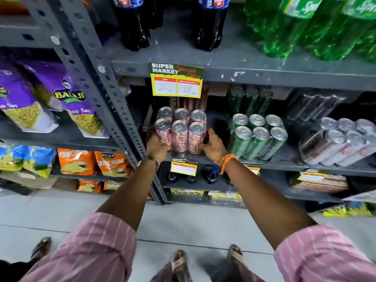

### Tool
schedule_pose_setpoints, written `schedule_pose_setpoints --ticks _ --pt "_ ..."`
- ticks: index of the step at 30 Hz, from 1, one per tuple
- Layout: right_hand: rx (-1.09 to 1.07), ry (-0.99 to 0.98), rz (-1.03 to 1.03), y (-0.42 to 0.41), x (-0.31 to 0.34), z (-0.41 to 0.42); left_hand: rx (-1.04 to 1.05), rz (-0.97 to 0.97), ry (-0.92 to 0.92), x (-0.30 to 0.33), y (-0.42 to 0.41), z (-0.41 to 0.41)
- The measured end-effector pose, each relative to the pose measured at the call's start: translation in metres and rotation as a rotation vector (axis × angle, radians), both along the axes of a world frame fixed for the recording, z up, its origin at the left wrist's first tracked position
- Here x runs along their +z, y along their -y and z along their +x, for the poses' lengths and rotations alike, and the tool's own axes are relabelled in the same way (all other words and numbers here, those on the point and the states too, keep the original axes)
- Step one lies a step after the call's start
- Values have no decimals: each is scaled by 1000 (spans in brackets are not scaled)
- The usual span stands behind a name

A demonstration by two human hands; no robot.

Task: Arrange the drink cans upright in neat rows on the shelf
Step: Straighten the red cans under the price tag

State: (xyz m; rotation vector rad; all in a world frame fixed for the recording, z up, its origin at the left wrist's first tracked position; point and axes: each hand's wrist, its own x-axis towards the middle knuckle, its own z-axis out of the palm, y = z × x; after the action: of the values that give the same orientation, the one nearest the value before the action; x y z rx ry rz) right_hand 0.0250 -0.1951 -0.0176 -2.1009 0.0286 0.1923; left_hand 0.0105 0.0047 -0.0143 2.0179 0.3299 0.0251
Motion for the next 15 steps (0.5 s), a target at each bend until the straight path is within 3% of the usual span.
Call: schedule_pose_setpoints --ticks 15 --pt "-10 -16 43 -4 -3 -8 43 70 78 -20 -8 -9"
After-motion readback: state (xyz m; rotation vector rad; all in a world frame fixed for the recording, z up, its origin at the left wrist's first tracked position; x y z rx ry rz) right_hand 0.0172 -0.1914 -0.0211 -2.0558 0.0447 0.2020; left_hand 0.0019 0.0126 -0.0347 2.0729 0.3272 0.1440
